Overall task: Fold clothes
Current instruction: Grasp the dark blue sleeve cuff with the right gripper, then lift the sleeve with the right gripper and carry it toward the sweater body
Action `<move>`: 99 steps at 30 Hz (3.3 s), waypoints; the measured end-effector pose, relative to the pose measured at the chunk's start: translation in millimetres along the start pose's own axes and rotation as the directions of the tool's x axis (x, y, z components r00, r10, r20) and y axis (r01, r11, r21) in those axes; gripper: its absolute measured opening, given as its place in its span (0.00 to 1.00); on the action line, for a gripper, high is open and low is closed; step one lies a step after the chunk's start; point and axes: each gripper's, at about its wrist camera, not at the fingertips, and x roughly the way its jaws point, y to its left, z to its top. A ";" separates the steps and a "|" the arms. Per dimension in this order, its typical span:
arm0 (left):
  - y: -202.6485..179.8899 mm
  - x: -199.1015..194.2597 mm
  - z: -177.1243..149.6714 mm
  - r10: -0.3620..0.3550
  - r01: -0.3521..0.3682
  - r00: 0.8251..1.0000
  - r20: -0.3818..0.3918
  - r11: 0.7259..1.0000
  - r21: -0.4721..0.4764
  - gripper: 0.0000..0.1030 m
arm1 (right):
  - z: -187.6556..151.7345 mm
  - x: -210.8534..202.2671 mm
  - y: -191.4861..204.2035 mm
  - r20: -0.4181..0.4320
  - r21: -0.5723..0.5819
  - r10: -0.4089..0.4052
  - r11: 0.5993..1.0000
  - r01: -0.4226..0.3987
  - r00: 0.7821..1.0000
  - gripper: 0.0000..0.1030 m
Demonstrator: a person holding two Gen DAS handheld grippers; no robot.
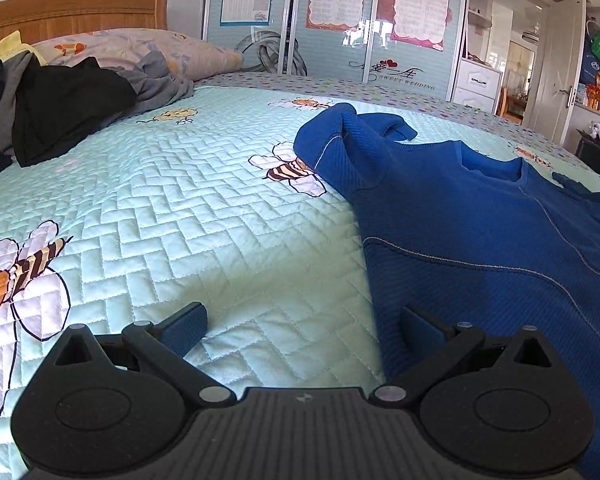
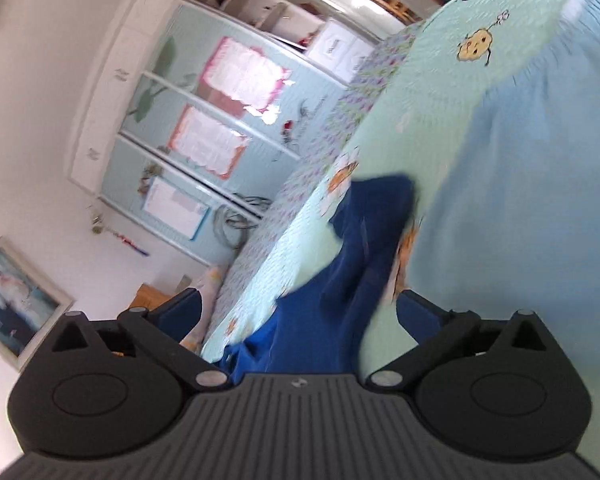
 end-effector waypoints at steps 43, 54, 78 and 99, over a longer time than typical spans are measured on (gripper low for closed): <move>4.1 3.4 -0.2 -0.011 0.012 1.000 0.004 1.000 -0.028 1.00 | -166.5 180.1 108.6 0.022 -0.948 -0.329 0.294 0.124 0.944 0.71; 4.0 3.2 -0.6 -0.009 0.009 1.000 0.004 1.000 -0.028 1.00 | 34.3 197.1 46.2 -0.166 -0.294 -0.197 0.945 0.142 0.966 0.88; 5.3 3.9 -0.9 -0.015 0.015 1.000 0.010 0.999 -0.044 1.00 | 29.5 246.8 38.3 -0.092 -0.269 -0.252 0.938 0.219 0.963 0.06; 6.3 1.1 -1.3 -0.018 0.019 1.000 0.018 0.998 -0.058 1.00 | 82.8 9.3 66.5 0.280 -0.066 -0.308 0.939 0.338 0.909 0.06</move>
